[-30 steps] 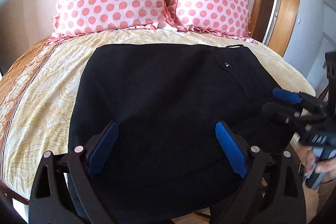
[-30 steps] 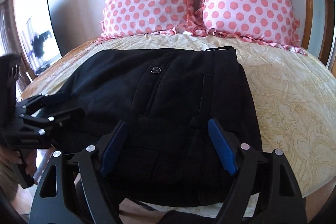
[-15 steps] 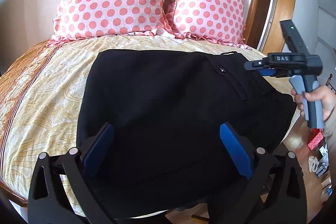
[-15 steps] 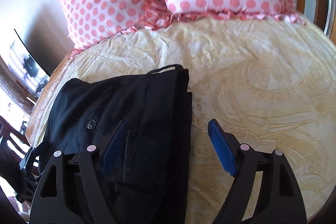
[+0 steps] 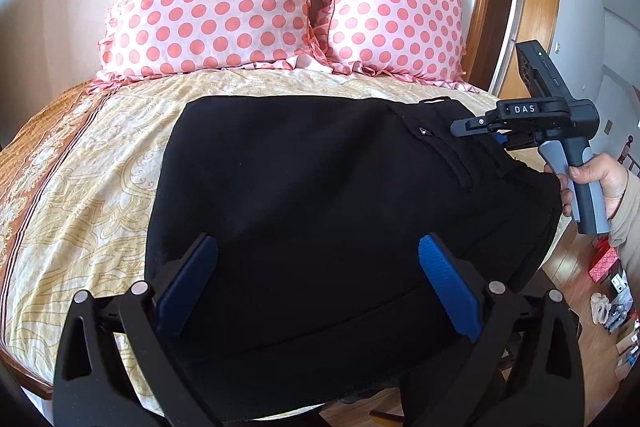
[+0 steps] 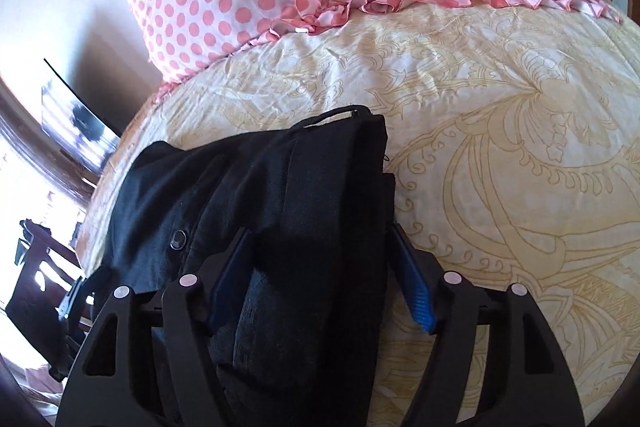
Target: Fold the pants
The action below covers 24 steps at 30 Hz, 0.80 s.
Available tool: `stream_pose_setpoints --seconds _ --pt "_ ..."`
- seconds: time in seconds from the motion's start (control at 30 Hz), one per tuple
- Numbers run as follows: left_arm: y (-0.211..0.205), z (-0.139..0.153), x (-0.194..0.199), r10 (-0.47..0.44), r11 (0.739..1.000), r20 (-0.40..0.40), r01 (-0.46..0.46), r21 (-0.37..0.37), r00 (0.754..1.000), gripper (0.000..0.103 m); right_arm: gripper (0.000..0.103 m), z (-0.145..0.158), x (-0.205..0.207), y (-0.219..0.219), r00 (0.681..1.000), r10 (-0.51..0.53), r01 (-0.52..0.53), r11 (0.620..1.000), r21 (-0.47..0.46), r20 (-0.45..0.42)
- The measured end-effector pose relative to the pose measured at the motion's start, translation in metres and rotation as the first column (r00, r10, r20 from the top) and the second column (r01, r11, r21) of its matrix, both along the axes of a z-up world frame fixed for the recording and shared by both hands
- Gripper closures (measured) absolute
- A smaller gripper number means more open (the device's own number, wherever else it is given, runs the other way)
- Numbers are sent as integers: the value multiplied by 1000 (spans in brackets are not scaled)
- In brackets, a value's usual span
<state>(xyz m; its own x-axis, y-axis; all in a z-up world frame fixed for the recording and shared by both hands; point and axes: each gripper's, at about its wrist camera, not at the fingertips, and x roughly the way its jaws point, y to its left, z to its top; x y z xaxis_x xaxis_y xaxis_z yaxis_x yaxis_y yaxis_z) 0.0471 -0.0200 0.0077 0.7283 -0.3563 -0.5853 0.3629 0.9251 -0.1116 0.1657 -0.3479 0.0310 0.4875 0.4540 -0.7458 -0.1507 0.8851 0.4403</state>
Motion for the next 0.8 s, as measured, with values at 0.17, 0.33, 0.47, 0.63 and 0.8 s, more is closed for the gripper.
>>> stream_pose_setpoints --seconds 0.17,0.33,0.47,0.63,0.8 --pt "0 0 1 2 1000 -3 -2 3 1000 2 67 17 -14 21 992 52 -35 988 -152 113" --pt "1 -2 5 12 1000 -3 -12 19 1000 2 77 30 -32 42 970 115 -52 960 -275 216" --pt "7 3 8 7 1000 -26 -7 -18 1000 2 78 25 -30 38 975 104 -50 963 -264 196" --pt "50 27 33 42 980 -76 -56 -192 996 2 69 16 -19 26 989 68 -42 981 -189 133" --pt "90 35 85 47 948 -212 -111 -298 976 4 54 8 -10 16 996 43 -35 993 -112 78"
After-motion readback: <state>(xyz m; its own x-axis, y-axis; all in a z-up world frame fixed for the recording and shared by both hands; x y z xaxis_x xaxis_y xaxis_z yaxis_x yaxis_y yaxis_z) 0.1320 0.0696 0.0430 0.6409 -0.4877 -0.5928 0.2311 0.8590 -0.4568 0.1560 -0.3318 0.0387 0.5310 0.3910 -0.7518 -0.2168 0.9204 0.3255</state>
